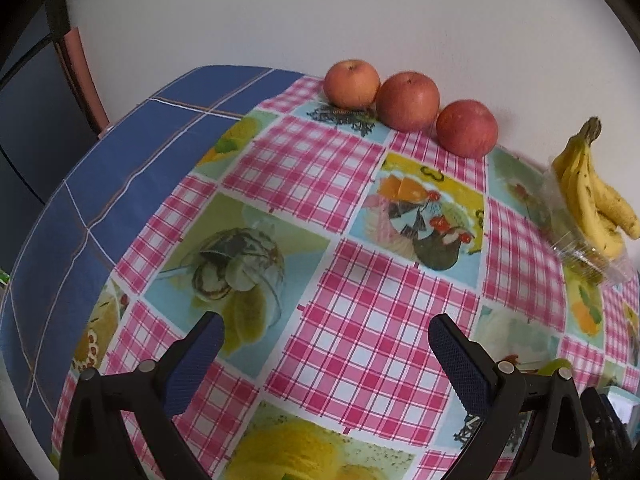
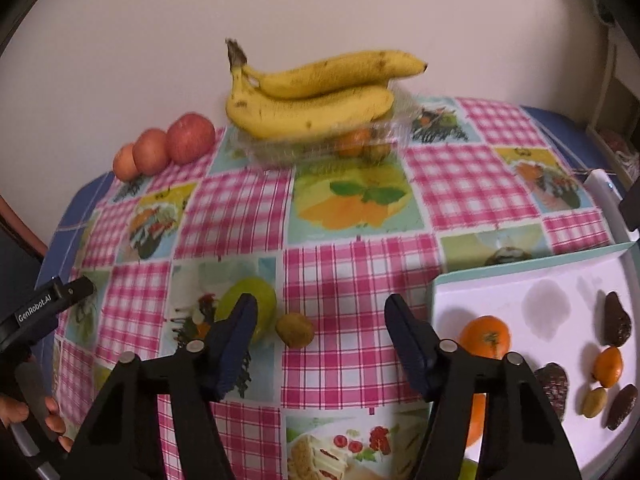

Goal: Organize fruits
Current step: 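Grasp a kiwi with right tool while left tool grasps a green apple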

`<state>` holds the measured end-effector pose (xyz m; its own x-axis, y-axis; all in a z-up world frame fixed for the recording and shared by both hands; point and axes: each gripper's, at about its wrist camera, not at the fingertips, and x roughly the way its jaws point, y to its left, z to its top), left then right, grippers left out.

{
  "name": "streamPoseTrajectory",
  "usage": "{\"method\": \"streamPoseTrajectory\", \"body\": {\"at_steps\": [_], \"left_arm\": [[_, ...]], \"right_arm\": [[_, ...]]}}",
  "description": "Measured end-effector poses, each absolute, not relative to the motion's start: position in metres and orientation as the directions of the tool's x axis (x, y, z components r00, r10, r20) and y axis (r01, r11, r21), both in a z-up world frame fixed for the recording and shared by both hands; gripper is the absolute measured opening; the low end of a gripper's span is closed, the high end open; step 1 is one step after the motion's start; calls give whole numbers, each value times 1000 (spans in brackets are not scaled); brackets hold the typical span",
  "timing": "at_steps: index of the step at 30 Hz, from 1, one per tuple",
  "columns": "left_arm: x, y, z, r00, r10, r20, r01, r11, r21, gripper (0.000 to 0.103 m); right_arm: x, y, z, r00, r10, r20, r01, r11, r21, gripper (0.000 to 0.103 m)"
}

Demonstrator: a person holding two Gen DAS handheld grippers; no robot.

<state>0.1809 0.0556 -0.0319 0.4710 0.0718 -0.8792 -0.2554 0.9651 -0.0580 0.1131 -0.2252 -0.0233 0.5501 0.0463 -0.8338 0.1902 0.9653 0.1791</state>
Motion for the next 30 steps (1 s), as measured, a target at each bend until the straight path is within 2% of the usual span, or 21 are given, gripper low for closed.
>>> {"method": "streamPoseTrajectory", "body": {"at_steps": [2, 6, 17, 21, 30], "left_arm": [[181, 54, -33, 469, 63, -881, -252, 965, -65, 103], [182, 53, -34, 466, 44, -884, -248, 965, -83, 103], [183, 50, -37, 456, 25, -889, -243, 965, -98, 103], [184, 47, -38, 454, 23, -891, -234, 968, -94, 103], [182, 43, -36, 453, 9, -892, -217, 971, -101, 103]], "right_arm": [[115, -225, -29, 538, 47, -842, 192, 965, 176, 54], [117, -223, -42, 511, 75, -856, 183, 964, 193, 47], [119, -221, -52, 501, 149, -853, 170, 949, 265, 36], [119, -224, -54, 505, 196, -840, 175, 930, 323, 28], [119, -224, -56, 506, 245, -827, 166, 914, 372, 24]]}}
